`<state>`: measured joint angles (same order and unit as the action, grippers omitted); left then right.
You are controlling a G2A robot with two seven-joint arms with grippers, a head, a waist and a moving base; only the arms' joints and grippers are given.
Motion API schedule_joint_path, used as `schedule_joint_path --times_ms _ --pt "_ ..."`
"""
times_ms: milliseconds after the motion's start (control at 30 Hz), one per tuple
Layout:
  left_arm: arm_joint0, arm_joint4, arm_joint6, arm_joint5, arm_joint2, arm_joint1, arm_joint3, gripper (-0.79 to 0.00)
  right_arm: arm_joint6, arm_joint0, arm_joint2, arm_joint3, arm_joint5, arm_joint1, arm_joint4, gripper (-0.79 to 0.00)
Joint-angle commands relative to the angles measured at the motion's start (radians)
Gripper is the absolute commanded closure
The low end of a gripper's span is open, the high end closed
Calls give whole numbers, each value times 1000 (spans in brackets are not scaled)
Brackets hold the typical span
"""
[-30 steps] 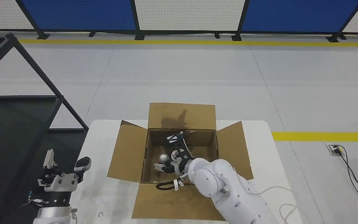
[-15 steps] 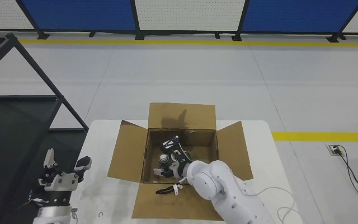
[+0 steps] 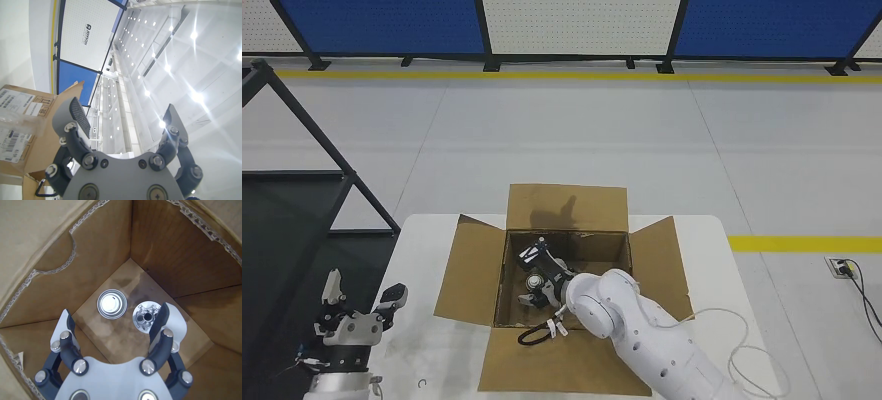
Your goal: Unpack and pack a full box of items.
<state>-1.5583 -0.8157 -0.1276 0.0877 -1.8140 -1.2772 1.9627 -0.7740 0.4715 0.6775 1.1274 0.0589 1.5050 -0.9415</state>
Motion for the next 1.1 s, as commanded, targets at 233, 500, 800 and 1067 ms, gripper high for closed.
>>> schedule_joint_path --times_ms 233,500,800,1067 --pt "3 -11 -4 -2 -4 -3 -7 -785 -7 -61 -45 -105 19 48 12 -677" --pt "7 -24 -11 -5 -10 -4 -14 -785 -9 -87 -60 -171 40 79 30 -446" --pt "10 -35 -12 -6 -19 -6 -23 -785 -5 -103 -59 -222 56 102 33 0" --pt "12 -35 -18 -8 -20 -8 -23 -785 11 -86 -34 -189 29 101 -8 0"
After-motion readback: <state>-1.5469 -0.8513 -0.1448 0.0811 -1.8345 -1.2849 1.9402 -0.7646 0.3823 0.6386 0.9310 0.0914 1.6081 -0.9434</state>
